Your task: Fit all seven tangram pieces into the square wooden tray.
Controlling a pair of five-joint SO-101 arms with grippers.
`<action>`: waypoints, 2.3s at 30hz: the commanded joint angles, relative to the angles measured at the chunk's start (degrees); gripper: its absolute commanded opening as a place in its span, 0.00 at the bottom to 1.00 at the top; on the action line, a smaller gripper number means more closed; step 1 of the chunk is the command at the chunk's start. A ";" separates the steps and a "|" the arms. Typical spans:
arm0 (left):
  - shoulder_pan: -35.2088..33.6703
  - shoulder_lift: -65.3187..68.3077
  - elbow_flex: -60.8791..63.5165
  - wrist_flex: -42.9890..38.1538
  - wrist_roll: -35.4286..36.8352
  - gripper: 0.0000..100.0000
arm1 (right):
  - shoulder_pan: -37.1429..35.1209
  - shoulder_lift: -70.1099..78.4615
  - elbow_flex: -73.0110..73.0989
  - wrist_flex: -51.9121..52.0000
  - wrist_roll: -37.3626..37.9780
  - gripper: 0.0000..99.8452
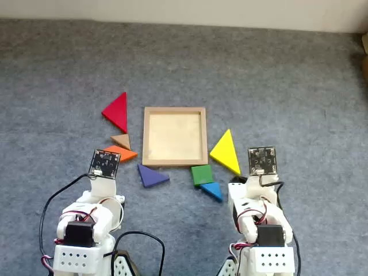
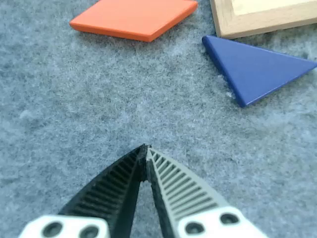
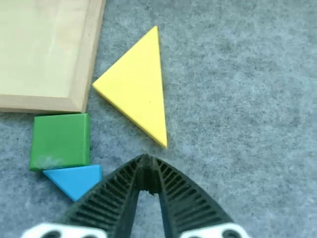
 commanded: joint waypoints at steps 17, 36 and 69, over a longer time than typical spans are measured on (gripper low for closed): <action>-0.75 -1.19 1.10 0.26 -0.09 0.00 | 0.66 42.33 -52.35 14.20 -0.35 0.00; -0.75 -1.19 1.10 0.26 -0.09 0.00 | -10.15 95.69 -80.84 14.29 -0.18 0.26; -0.75 -1.19 1.10 0.26 -0.09 0.00 | -12.00 111.34 -84.00 9.45 -0.09 0.27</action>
